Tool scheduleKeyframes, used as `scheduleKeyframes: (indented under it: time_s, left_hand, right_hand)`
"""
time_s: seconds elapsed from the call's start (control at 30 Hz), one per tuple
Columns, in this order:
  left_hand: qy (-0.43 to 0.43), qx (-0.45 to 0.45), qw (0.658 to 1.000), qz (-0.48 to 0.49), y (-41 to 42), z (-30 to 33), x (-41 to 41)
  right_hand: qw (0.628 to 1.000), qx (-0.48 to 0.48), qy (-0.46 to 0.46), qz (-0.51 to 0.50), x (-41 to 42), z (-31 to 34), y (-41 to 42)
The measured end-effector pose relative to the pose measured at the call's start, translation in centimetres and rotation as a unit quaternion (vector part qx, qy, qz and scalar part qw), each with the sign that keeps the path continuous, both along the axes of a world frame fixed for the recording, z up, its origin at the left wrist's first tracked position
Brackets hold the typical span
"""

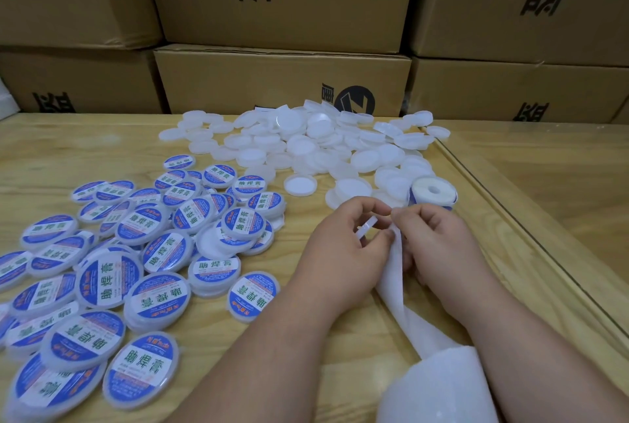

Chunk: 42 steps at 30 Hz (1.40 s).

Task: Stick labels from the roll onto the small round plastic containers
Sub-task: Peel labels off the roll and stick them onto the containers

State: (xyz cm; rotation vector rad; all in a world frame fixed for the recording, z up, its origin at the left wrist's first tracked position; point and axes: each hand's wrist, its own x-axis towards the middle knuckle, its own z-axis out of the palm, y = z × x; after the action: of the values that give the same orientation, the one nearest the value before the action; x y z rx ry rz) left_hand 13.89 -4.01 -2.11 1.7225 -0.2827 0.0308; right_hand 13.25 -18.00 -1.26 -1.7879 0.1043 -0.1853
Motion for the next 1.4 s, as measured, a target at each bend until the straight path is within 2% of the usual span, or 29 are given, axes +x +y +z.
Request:
scheduleKeyframes:
  time_s: [0.1, 0.27, 0.4, 0.67, 1.0, 1.23, 1.4]
  left_hand:
    - [-0.001, -0.001, 1.000, 0.011, 0.00, 0.04, 0.04]
    - [-0.012, -0.004, 0.999, 0.044, 0.12, -0.08, 0.26]
    - [-0.022, -0.012, 0.997, 0.070, 0.23, -0.09, 0.44]
    - [-0.025, -0.017, 0.995, 0.098, 0.25, -0.06, 0.59]
    - [-0.031, -0.004, 0.995, 0.097, 0.19, 0.01, 0.45]
    - [-0.035, 0.002, 0.992, 0.118, 0.20, -0.06, 0.57]
    - [-0.015, -0.016, 0.989, 0.144, 0.34, 0.09, 0.62]
  right_hand:
    - [1.000, -0.001, -0.003, 0.006, -0.01, 0.03, 0.16]
    - [0.997, 0.000, -0.009, 0.083, -0.24, -0.10, 0.44]
    - [0.994, -0.046, -0.026, 0.100, -0.06, -0.62, 0.26]
    - [0.997, -0.001, -0.019, 0.079, -0.26, -0.47, 0.20]
    - [0.995, -0.037, -0.056, 0.075, -0.12, -0.57, 0.44]
    - [0.996, 0.000, -0.028, 0.089, -0.25, -0.22, 0.35]
    - [0.998, 0.001, -0.018, 0.064, -0.24, -0.28, 0.21]
